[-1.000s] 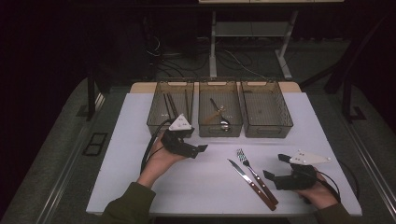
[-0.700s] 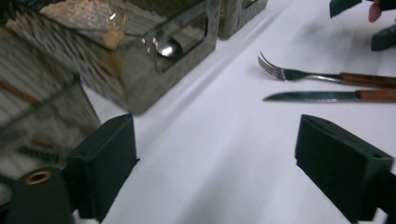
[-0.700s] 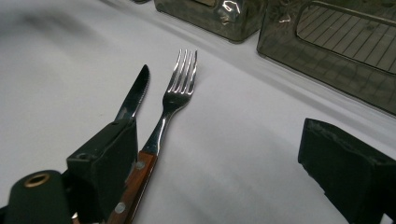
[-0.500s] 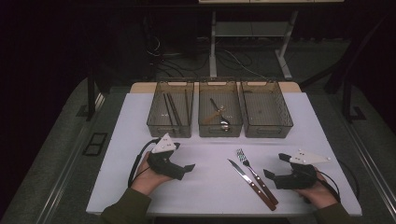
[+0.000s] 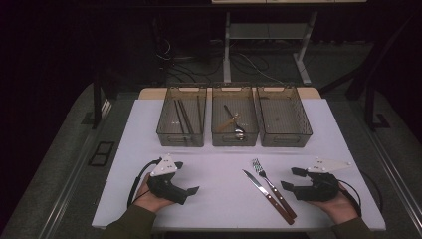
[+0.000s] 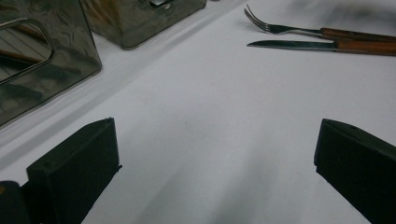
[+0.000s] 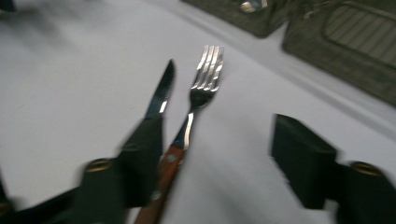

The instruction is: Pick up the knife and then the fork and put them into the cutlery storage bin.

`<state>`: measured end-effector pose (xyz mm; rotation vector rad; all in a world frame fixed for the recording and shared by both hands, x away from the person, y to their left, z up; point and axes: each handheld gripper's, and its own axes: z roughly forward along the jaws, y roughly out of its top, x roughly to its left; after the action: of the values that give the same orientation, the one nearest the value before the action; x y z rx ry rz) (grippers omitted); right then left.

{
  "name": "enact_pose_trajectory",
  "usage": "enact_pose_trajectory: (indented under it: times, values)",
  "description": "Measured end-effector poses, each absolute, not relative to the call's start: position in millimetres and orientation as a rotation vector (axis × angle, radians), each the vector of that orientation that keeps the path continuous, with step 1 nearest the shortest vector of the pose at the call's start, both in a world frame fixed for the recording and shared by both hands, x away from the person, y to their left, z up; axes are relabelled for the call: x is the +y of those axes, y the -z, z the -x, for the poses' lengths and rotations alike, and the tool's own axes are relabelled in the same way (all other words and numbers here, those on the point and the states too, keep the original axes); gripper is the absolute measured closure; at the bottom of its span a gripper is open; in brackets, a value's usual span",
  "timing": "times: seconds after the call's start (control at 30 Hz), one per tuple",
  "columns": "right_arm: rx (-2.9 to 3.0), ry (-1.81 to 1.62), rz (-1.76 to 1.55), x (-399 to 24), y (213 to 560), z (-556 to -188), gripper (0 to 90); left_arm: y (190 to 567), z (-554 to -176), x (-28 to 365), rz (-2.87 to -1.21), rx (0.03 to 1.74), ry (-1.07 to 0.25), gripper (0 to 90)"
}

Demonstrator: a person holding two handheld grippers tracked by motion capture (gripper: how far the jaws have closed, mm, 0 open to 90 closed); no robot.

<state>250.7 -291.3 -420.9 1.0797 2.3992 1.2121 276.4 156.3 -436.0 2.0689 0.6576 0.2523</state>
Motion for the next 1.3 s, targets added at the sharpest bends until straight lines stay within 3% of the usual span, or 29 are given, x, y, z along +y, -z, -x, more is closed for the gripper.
enact_pose_trajectory:
  times: [0.13,0.3,0.67,1.3]
  values:
    - [2.455,-1.194,-1.078,-282.4,421.2,-246.4,71.6,436.2,-276.5,156.0,-2.067,0.660,-0.252,0.0]
    - [2.533,-1.176,-1.017,-272.7,424.5,-243.1,89.8,437.1,-276.6,155.2,-2.071,0.666,-0.250,0.0]
    - [2.651,-1.045,-0.957,-252.2,435.9,-239.6,90.0,437.3,-276.4,155.0,-2.067,0.662,-0.252,0.0]
    - [2.620,-0.936,-0.990,-255.2,441.9,-246.6,90.0,437.7,-276.5,154.5,-2.070,0.662,-0.250,0.0]
